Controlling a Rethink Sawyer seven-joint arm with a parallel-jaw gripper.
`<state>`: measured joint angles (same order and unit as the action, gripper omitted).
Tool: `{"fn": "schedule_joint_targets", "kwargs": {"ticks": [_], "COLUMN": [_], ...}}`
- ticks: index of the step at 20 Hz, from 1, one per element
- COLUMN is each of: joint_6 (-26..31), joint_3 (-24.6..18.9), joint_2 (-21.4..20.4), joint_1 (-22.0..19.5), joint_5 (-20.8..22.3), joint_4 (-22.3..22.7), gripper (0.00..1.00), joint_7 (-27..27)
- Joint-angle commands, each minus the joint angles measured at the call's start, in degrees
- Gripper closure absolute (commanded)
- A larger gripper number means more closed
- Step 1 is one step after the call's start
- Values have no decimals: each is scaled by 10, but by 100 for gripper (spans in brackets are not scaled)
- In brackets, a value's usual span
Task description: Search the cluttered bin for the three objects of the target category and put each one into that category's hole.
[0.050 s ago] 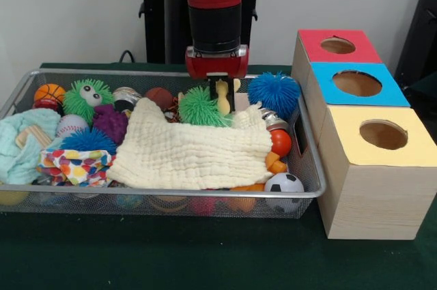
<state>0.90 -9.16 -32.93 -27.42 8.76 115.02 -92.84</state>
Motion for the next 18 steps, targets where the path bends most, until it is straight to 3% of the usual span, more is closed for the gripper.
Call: {"fn": "schedule_joint_targets", "kwargs": {"ticks": [1, 6, 10, 11, 18], "joint_6": [-62, -81, -119, -116, -113], "joint_3": [-9, -35, -18, -12, -35], "joint_2": [16, 18, 18, 18, 15], "joint_1": [-3, -28, -13, -7, -24], "joint_5": [-14, -5, 16, 16, 24], "joint_4": [-74, -83, -90, -92, -87], "gripper": [100, 100, 100, 0, 0], "joint_7": [-102, -98, -87, -81, -77]}}
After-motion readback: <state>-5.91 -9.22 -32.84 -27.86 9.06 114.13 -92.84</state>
